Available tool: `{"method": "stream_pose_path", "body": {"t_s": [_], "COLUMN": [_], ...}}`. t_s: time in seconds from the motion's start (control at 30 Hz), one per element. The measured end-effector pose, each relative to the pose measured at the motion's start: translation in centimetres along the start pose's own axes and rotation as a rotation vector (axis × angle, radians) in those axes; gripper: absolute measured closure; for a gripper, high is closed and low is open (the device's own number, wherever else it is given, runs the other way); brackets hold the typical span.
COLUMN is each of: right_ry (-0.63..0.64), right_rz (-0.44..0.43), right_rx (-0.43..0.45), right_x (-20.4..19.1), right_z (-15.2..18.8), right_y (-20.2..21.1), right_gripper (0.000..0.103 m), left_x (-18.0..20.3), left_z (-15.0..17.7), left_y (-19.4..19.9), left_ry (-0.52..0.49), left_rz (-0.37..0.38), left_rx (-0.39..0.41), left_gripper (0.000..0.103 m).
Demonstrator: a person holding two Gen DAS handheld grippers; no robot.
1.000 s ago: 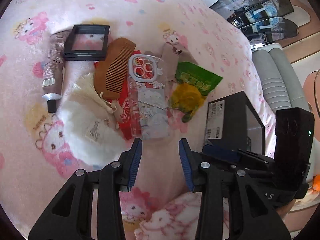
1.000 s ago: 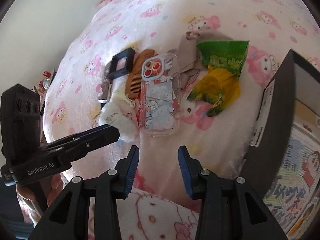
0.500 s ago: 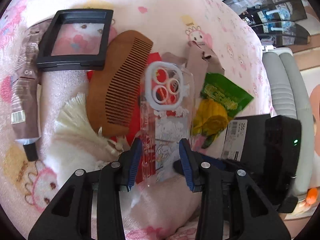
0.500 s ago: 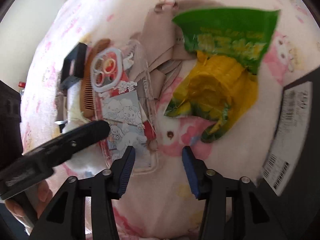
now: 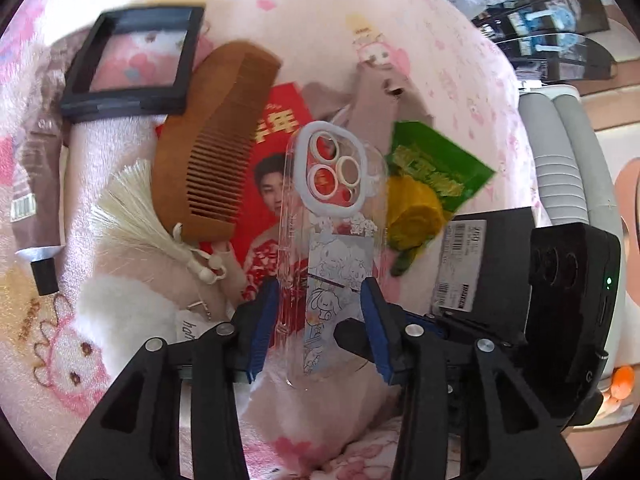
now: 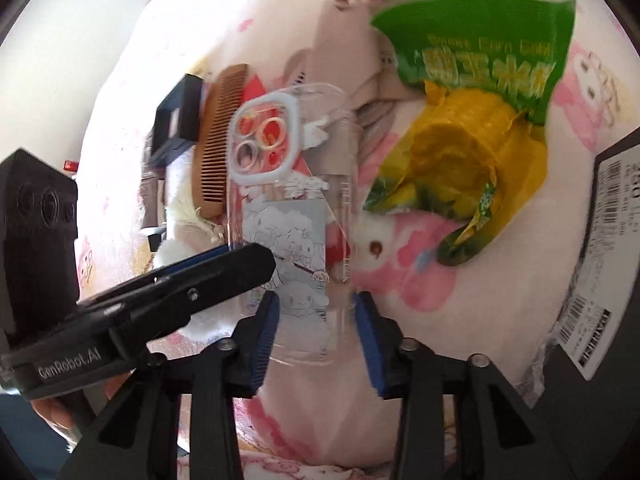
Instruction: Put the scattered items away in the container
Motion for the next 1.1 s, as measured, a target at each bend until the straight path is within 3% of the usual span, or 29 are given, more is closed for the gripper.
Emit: {"method": "stream_pose_path", "body": {"t_s": [0.13,0.33,0.4,0.53,0.73,0.9,1.1], "right_ry": [0.056,0.055,0.052,0.033,-0.021,-0.022,-0.101], "right_rz": [0.002,-0.139,-0.15,-0.125,-0.036,0.007,-0.065], "right_rx": [0.141,0.335,0.38,0.441,0.447,0.411,0.391], "right_x": [-0.7,1.6,1.3,5.4,14.3,19.9,24.0], "right_z": [1.1,4.4,4.6,7.9,11.8,13.2,13.2], "right_y": [5.0,15.7,17.4,21.1,22.4,20.8,19.1], "right_gripper": [0.07,0.07,0.07,0.07,0.07,0.07,0.07], "left_x": [2.6,10.9,14.0,18.8,23.8,26.2,27.0], "left_z": [0.8,3.3,4.5,7.0,10.4,12.5,13.0], "left_y": [2.8,6.4,5.6,1.8,-5.5,-10.9,-13.9], "left_ry": [-0.018,-0.156,-0.212,-0.278,-0.294,-0.293,-0.287], "left_rz": [0.111,0.24,0.232,0.219,0.264,0.214,0.144], "left_rx": [0.057,0.124,0.123,0.096,-0.027,-0.111,-0.142], "left_gripper": [0.066,0.066,0.066,0.066,0.068,0.068,0.069]}}
Point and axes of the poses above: each gripper's, at about its wrist camera, not at the fingertips, and y roughly against the way its jaws point, x to its right, z to its underside, the point moved 5 cm from there along -y, roughly the way its jaws point, and after that the axes turned 8 degrees about z, right-handed, at the moved point
